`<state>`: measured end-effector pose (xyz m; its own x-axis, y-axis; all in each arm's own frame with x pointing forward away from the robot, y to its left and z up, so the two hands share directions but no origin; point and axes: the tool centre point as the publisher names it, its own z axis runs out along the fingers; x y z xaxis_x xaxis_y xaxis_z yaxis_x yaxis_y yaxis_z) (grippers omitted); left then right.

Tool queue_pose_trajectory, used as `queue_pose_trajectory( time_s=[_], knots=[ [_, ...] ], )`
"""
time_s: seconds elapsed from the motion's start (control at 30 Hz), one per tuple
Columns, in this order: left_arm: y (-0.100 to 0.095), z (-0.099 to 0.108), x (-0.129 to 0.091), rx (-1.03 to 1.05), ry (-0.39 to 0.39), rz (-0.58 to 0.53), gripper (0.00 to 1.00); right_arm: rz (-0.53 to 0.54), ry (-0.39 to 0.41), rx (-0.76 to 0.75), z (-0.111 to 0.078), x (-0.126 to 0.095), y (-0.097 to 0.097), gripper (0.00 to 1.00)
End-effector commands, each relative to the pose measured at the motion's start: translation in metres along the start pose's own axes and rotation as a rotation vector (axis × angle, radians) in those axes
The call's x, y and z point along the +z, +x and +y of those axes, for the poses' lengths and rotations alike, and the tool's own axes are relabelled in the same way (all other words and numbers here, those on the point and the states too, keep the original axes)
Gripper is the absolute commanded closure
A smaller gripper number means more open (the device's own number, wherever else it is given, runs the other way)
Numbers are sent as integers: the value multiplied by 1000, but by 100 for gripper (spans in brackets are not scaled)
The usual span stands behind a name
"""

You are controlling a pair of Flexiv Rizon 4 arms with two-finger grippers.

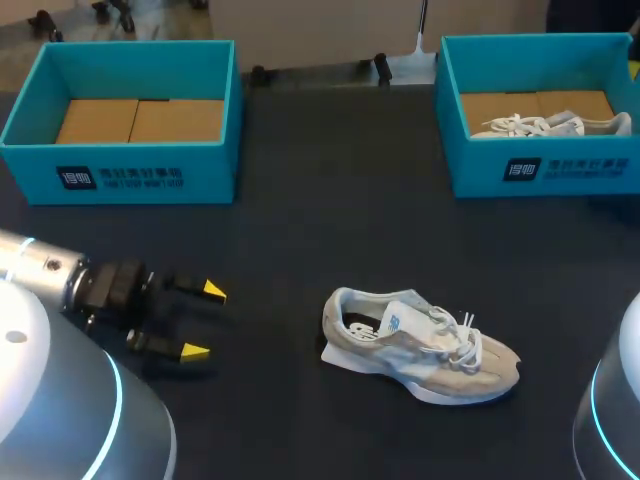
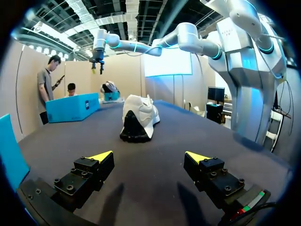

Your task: Take the shoe out of the shoebox, open the shoe tongue, remove and reinsert the insole, then place the shoe into the shoebox

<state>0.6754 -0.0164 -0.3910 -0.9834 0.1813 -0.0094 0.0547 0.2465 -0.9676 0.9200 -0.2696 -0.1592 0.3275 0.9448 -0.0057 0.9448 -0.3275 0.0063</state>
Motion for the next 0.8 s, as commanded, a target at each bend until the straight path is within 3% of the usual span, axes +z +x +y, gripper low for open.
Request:
queue_pose_trajectory(
  time_s=[0.03,0.23,0.8],
  knots=[
    [3,1,2,0,6,-14,0,0,0,1,0,0,0,0],
    [2,-2,10,-9,28,-55,0,0,0,1,0,0,0,0],
    [-21,-10,65,-44,49,-32,0,0,0,1,0,0,0,0]
  ],
)
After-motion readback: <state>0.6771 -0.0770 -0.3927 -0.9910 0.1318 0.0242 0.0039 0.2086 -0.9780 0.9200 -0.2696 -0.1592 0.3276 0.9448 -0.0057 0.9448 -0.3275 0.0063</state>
